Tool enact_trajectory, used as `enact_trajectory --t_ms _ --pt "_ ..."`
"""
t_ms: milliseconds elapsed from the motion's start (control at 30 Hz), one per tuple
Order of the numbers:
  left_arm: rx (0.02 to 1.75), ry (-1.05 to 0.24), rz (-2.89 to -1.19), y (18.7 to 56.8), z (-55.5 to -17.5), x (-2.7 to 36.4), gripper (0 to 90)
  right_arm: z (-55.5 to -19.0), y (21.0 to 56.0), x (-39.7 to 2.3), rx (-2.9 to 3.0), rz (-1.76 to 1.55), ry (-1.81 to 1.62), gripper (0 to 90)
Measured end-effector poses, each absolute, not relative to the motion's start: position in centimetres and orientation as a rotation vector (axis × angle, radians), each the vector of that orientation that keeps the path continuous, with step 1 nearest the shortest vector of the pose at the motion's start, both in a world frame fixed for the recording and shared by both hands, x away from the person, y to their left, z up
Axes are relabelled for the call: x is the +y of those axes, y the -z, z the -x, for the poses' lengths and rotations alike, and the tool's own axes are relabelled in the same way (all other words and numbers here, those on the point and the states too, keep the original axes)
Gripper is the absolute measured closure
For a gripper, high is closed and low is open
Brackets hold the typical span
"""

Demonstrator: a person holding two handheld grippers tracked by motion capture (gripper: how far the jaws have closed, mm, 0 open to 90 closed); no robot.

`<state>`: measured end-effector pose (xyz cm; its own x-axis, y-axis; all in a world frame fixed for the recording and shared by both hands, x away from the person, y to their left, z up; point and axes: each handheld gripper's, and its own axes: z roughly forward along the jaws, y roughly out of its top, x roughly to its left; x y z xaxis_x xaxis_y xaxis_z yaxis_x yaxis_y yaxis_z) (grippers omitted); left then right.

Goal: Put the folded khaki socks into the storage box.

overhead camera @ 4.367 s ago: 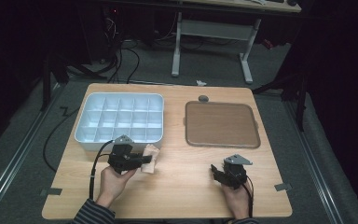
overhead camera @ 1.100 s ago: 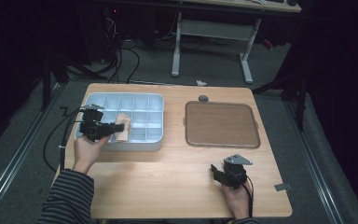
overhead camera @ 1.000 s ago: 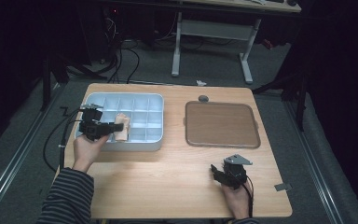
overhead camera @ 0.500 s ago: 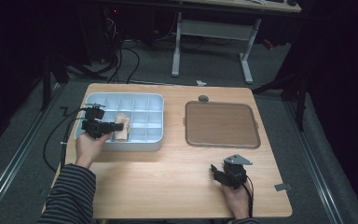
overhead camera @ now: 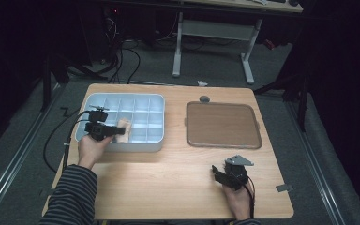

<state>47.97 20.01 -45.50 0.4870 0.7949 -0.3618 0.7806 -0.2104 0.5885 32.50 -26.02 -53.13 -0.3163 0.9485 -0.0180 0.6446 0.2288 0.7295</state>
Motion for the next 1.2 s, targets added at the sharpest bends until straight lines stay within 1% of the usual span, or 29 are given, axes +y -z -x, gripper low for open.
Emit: enact_trajectory --t_ms 367,500,733,1067,1200 --pt "1.328 0.005 -2.036 46.2 -48.5 20.0 75.6 -32.5 53.1 -26.0 2.047 -1.455 -0.869 39.4" --pt "1.325 -0.065 -2.107 46.1 -48.4 19.3 75.7 -32.5 53.1 -26.0 2.047 -1.455 -0.870 39.3" --pt "1.319 -0.069 -2.140 46.2 -48.5 19.0 75.9 -32.5 53.1 -26.0 2.047 -1.456 -0.870 39.3" --pt "1.299 -0.125 -2.227 46.6 -48.6 18.4 76.3 -32.5 53.1 -26.0 2.047 -1.456 -0.870 39.3" --pt "1.311 -0.119 -2.255 46.8 -48.8 18.2 76.5 -32.5 53.1 -26.0 2.047 -1.456 -0.870 39.3"
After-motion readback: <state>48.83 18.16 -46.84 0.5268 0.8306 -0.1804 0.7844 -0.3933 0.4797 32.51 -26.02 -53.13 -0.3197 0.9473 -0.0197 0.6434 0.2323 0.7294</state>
